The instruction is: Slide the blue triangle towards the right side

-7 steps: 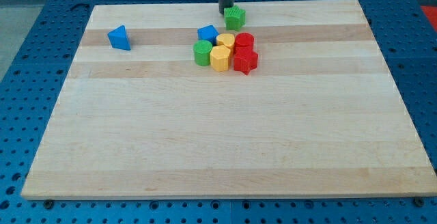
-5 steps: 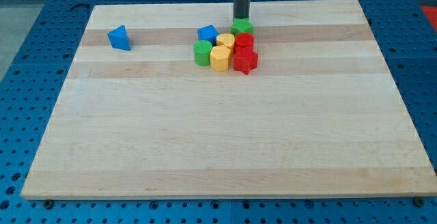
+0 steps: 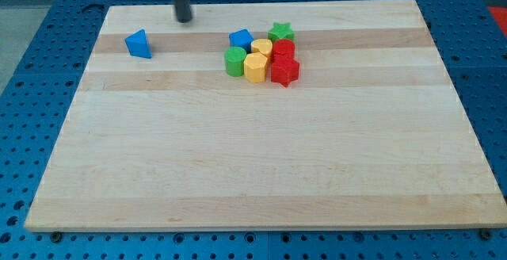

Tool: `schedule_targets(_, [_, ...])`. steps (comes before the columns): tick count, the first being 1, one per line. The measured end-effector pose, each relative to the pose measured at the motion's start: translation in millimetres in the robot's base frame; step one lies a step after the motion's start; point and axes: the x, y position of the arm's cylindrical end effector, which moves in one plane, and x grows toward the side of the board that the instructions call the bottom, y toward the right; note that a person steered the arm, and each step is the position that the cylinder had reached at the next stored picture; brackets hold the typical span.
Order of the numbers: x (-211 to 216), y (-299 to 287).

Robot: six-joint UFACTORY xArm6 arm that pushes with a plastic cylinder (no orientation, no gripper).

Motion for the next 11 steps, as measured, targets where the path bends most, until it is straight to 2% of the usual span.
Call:
schedule_targets(1, [12, -88])
schedule_targets(2, [25, -112])
schedule_targets(3, [43, -112])
schedule_targets(4, [85, -110])
schedule_targets(5, [99, -81])
schedule_targets(7, [84, 17])
schedule_targets(8, [83, -28])
schedule_targets(9, [83, -97])
schedule_targets(10, [66, -83])
schedule_targets(11, [56, -23])
